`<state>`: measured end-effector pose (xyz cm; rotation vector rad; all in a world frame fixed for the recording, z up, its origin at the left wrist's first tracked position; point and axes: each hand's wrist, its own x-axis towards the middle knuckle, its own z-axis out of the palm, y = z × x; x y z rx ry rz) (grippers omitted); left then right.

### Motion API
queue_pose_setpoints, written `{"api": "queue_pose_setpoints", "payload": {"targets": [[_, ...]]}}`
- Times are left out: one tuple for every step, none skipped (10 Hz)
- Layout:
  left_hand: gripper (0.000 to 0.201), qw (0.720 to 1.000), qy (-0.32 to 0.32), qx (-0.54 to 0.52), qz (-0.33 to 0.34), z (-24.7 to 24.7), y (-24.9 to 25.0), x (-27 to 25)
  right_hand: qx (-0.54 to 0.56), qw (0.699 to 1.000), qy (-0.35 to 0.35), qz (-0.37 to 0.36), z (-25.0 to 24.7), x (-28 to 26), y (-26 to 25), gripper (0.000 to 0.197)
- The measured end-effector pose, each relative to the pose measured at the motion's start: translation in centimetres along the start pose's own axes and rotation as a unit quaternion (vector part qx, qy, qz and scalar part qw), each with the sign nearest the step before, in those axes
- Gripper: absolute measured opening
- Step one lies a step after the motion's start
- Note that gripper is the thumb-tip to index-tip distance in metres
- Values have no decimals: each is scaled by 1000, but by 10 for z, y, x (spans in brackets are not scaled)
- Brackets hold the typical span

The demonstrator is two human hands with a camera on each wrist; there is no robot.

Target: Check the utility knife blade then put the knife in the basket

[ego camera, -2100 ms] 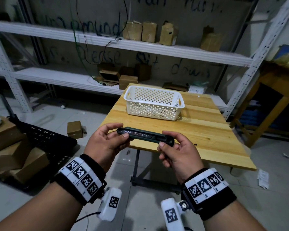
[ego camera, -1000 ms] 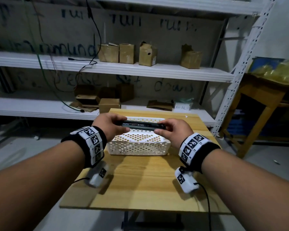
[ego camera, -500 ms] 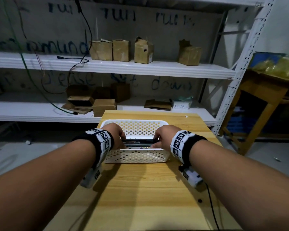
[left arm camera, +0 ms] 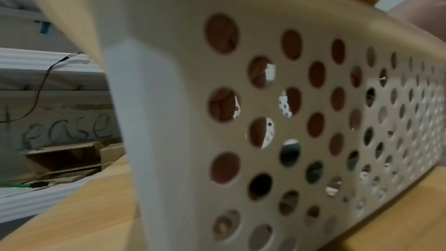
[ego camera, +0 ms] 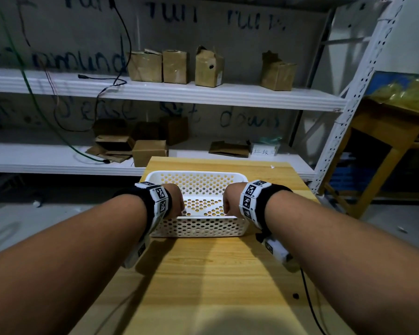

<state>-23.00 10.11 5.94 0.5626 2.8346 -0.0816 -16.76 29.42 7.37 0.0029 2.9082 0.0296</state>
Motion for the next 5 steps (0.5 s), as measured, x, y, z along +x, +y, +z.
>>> {"api": "queue_pose_setpoints", "payload": {"targets": [[28,1000,-11,9,17,1,0,-3,-7,1000,-2,0,1,0,0,33],[9,1000,-9,-24,16,-3,4,-7,-9,1000,0,2,1,-2,0,33],[8,999,-1,-46,-6,-8,6,-12,-33,999,-28,5,2,-2,-1,36],[17,992,19,-118,-34,-13,6,-20,-13,1000,-7,13,-5,-14,-1,41],[30,975,84,-198,-44,-19,7,-31,111,990,90,19,-12,-26,1,32]]}}
